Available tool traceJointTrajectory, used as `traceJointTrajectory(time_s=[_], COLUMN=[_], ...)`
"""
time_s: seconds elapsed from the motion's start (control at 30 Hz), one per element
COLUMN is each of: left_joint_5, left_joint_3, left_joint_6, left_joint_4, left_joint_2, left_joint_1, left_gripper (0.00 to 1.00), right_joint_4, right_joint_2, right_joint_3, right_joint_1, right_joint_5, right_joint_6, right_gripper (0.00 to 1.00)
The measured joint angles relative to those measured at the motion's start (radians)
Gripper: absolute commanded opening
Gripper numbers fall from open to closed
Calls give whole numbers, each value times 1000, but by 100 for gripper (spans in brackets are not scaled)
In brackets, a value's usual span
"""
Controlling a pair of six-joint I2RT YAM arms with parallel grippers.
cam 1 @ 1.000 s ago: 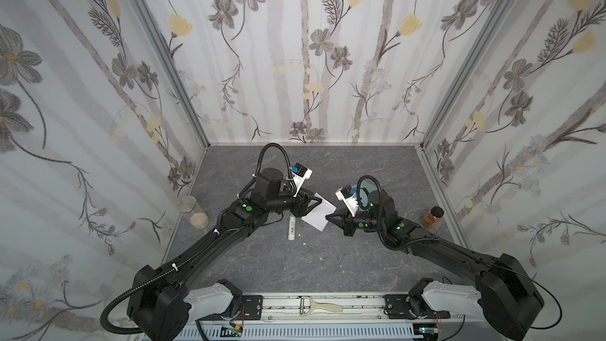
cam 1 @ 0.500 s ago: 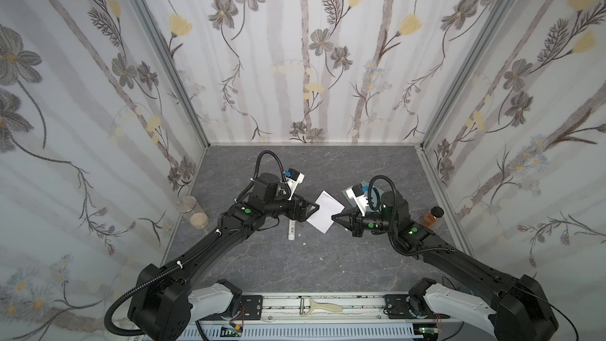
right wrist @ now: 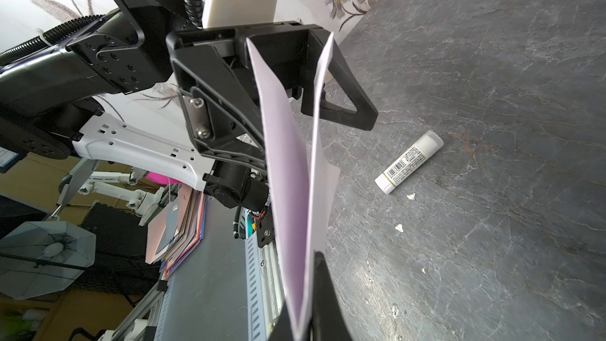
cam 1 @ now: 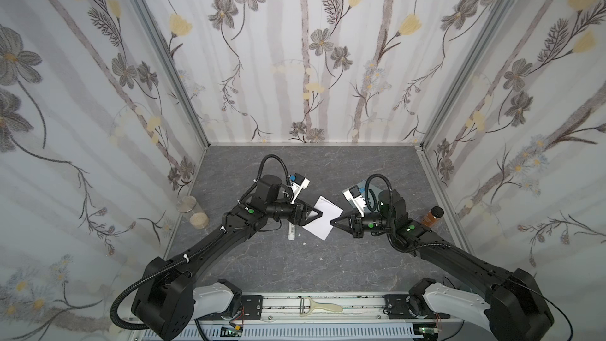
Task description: Place the letter into the envelope and seal it
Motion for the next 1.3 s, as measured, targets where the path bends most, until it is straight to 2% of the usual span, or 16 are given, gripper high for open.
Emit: traceJointTrajectory(time_s=[0.2,0.33,0.47,0.63,0.73,0.77,0.93,0.97,1.0,1.1,1.2,1.3], left_joint_5=[51,73,87,97,107,111,117,117,117,111,90,55], left_joint_3=[-15,-25,-27,-24,-19,-16,-10,-8,-8,-8,-8,-8], left_joint_6=[-18,-22,-23,-23,-23,-23,-23,-24,-25,-27,-49,-79], left_joint_4=[21,30,33,34,35,36,36,38,40,43,44,51], left_joint_2=[0,-2,-2,3,8,9,14,23,27,29,26,14], left_joint_1=[-1,-1,-1,-1,-1,-1,0,0,0,-1,-1,-1], left_gripper=[70,58,38,23,9,2,0,0,0,0,0,0], right_joint_4=[4,16,26,26,26,26,29,29,29,31,55,105], right_joint_2=[25,31,41,49,54,56,66,67,67,67,51,17], right_joint_3=[16,31,44,48,50,51,54,54,55,53,31,-15], right_joint_1=[-2,-6,-11,-15,-15,-16,-18,-18,-18,-23,-48,-81], right_joint_5=[-32,-40,-58,-71,-72,-73,-73,-73,-72,-72,-68,-54], right_joint_6=[13,14,17,20,20,20,20,20,21,26,40,82], right_gripper=[0,0,0,0,0,0,0,7,21,48,57,60])
